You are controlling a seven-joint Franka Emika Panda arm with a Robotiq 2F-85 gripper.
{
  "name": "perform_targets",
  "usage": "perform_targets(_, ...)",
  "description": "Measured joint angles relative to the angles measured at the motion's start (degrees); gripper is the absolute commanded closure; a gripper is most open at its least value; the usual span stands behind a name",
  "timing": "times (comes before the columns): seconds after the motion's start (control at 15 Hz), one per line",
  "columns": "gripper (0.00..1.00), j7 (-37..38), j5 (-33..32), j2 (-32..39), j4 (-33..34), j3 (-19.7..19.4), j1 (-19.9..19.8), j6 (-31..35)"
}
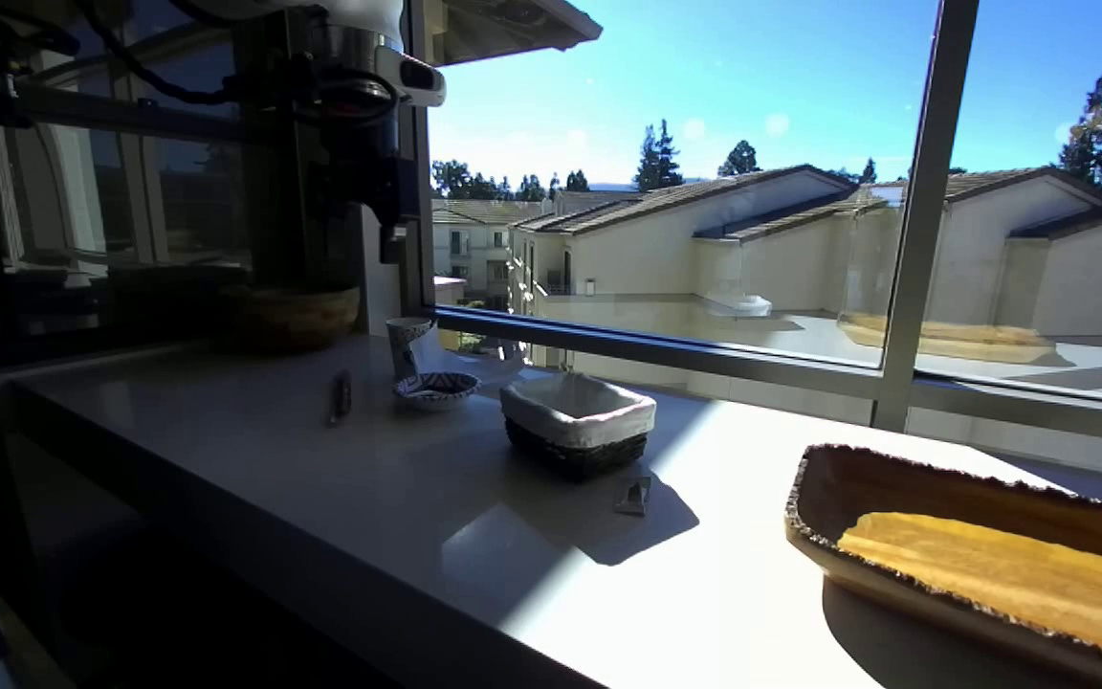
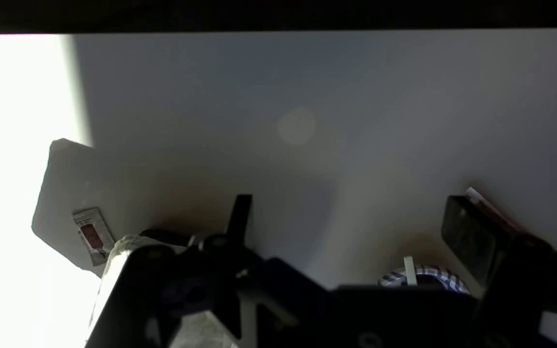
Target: Move the box to the right
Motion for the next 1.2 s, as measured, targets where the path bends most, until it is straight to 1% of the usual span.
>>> perform_targets(0.4,0.00,0.22,0.00,0.15,0.24,-0.27,-0.30,0.27)
perform_targets(0.6,0.00,0.11,0.00,1.46,1.93,-2.29,-1.92,2.51)
perform_targets(0.87,0.00,-1.84,0.00,5.59,5.55,-6.39,-3.94,6.34)
perform_targets(1.2,0.00,-3.38,0.23,13.41,7.80,-9.11,-5.06,13.06)
